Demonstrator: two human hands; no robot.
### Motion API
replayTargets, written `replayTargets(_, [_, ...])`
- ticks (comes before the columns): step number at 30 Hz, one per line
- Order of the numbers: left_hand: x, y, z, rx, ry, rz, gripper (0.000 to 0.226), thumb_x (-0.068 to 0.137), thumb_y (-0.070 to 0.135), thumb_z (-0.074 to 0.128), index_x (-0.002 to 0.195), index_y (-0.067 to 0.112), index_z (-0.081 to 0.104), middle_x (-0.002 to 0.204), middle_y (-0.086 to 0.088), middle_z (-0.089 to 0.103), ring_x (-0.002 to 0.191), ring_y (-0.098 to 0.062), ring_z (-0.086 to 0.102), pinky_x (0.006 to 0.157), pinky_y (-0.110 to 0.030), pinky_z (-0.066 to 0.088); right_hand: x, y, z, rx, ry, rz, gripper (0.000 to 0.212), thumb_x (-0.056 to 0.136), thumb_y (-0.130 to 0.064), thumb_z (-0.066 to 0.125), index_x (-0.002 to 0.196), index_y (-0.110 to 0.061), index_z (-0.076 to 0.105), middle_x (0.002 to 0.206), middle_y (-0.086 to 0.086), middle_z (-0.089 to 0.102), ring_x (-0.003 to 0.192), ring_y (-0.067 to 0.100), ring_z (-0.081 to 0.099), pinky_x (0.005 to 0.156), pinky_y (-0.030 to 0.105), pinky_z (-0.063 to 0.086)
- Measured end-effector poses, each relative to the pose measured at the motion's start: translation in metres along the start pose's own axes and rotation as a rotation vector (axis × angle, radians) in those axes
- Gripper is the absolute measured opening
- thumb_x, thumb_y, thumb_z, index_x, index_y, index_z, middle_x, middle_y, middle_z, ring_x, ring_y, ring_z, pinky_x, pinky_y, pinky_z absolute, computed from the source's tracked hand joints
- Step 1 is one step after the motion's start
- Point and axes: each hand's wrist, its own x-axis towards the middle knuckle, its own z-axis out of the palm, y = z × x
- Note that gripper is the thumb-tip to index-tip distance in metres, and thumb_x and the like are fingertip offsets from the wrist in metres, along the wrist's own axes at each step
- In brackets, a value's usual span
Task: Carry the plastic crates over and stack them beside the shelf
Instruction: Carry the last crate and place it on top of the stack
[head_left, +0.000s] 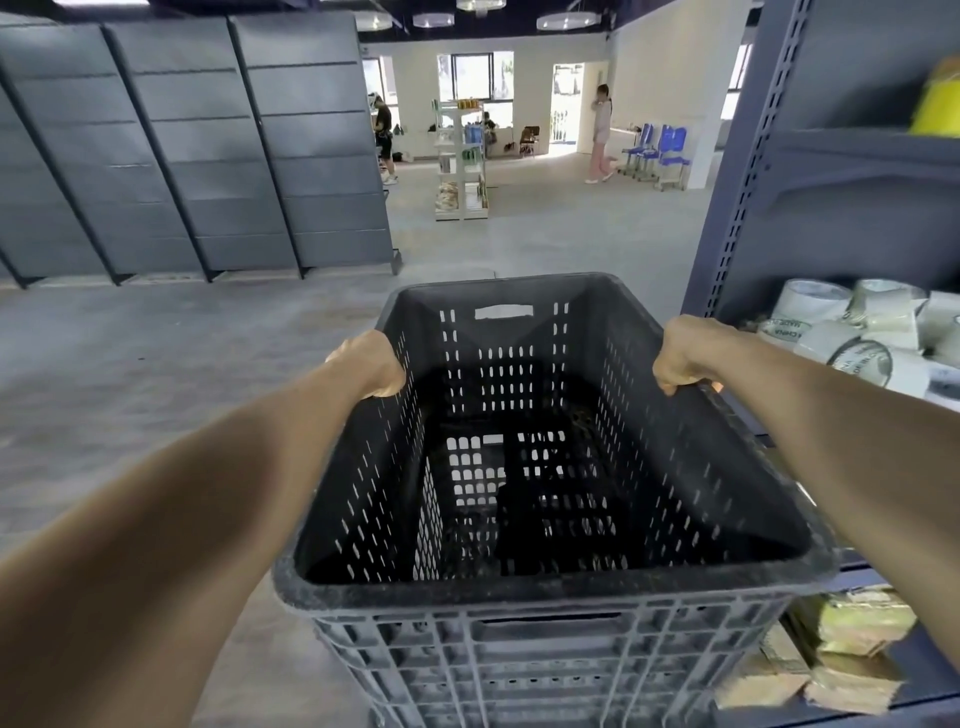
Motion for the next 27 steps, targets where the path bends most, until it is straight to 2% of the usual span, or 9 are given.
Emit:
replayTargets(3, [0.001, 0.000, 0.001, 0.014, -0.002, 0.001, 0.017, 0.085, -0.002, 0.045, 0.069, 0.001, 0.042, 0.075, -0.011, 0.049, 0.078, -0.030, 0.054, 0.064, -0.032, 0.045, 0.003, -0.002, 0.000, 0.005, 0.003, -0.003, 0.044, 0.082, -0.011, 0.071, 0.122, 0.003, 0.058, 0.096, 0.014, 0.054, 0.086, 0.028, 0.054, 0.074, 0.033, 0.044])
replayTargets(7, [0.000, -0.002, 0.002, 0.030, -0.023, 0.012, 0.004, 0.086, -0.002, 0.045, 0.088, 0.001, 0.048, 0.093, -0.015, 0.055, 0.099, -0.033, 0.061, 0.080, -0.037, 0.052, 0.005, -0.005, 0.001, -0.035, 0.001, 0.004, 0.044, 0.083, -0.012, 0.069, 0.123, 0.003, 0.058, 0.098, 0.013, 0.057, 0.089, 0.028, 0.057, 0.076, 0.033, 0.047])
replayTargets(11, [0.000, -0.003, 0.005, 0.080, -0.040, 0.022, 0.005, 0.085, -0.001, 0.045, 0.089, 0.000, 0.049, 0.104, -0.018, 0.058, 0.087, -0.032, 0.055, 0.073, -0.036, 0.049, 0.006, -0.009, 0.005, -0.081, 0.020, 0.014, 0.046, 0.078, -0.011, 0.072, 0.120, 0.000, 0.060, 0.110, 0.018, 0.063, 0.101, 0.035, 0.062, 0.084, 0.037, 0.052])
replayTargets(15, [-0.001, -0.004, 0.008, 0.138, -0.043, -0.017, 0.023, 0.086, 0.000, 0.048, 0.106, -0.003, 0.057, 0.109, -0.019, 0.056, 0.087, -0.031, 0.051, 0.079, -0.037, 0.048, 0.001, -0.017, 0.008, -0.116, 0.052, -0.009, 0.023, 0.079, -0.002, 0.064, 0.101, -0.003, 0.064, 0.072, 0.011, 0.053, 0.082, 0.031, 0.057, 0.069, 0.031, 0.047])
replayTargets(17, [0.001, -0.006, 0.009, 0.149, -0.044, -0.020, 0.025, 0.086, 0.001, 0.048, 0.109, -0.004, 0.057, 0.112, -0.019, 0.056, 0.092, -0.032, 0.054, 0.081, -0.037, 0.049, 0.000, -0.018, 0.009, -0.115, 0.081, -0.013, 0.013, 0.081, 0.003, 0.055, 0.092, -0.004, 0.057, 0.073, 0.010, 0.051, 0.082, 0.031, 0.056, 0.067, 0.032, 0.044])
replayTargets(20, [0.002, -0.008, 0.007, 0.151, -0.075, -0.020, 0.013, 0.086, -0.001, 0.045, 0.091, -0.006, 0.056, 0.110, -0.020, 0.058, 0.090, -0.032, 0.054, 0.076, -0.035, 0.047, -0.005, -0.019, 0.010, -0.101, 0.103, -0.028, 0.015, 0.082, 0.005, 0.049, 0.091, -0.007, 0.054, 0.087, 0.012, 0.052, 0.090, 0.033, 0.058, 0.069, 0.033, 0.042])
replayTargets(22, [0.002, -0.011, 0.007, 0.142, -0.081, -0.013, 0.014, 0.086, -0.003, 0.043, 0.073, -0.004, 0.048, 0.106, -0.021, 0.059, 0.088, -0.031, 0.054, 0.073, -0.034, 0.047, -0.005, -0.020, 0.011, -0.104, 0.091, -0.028, 0.009, 0.082, 0.006, 0.049, 0.083, -0.003, 0.052, 0.080, 0.011, 0.052, 0.082, 0.031, 0.055, 0.067, 0.033, 0.042])
replayTargets(24, [0.001, -0.013, 0.005, 0.150, -0.085, 0.007, 0.013, 0.086, -0.005, 0.043, 0.074, -0.005, 0.049, 0.110, -0.024, 0.061, 0.095, -0.034, 0.060, 0.077, -0.037, 0.050, -0.005, -0.022, 0.009, -0.115, 0.078, -0.024, 0.007, 0.081, 0.005, 0.050, 0.079, -0.001, 0.051, 0.072, 0.011, 0.049, 0.076, 0.030, 0.053, 0.066, 0.032, 0.042])
replayTargets(27, [-0.004, -0.015, 0.004, 0.160, -0.094, 0.022, 0.016, 0.086, -0.005, 0.043, 0.071, -0.006, 0.047, 0.105, -0.025, 0.062, 0.094, -0.034, 0.062, 0.073, -0.037, 0.051, -0.008, -0.025, 0.010, -0.144, 0.056, -0.026, 0.025, 0.082, 0.002, 0.053, 0.107, 0.000, 0.057, 0.093, 0.017, 0.057, 0.076, 0.029, 0.054, 0.066, 0.033, 0.044])
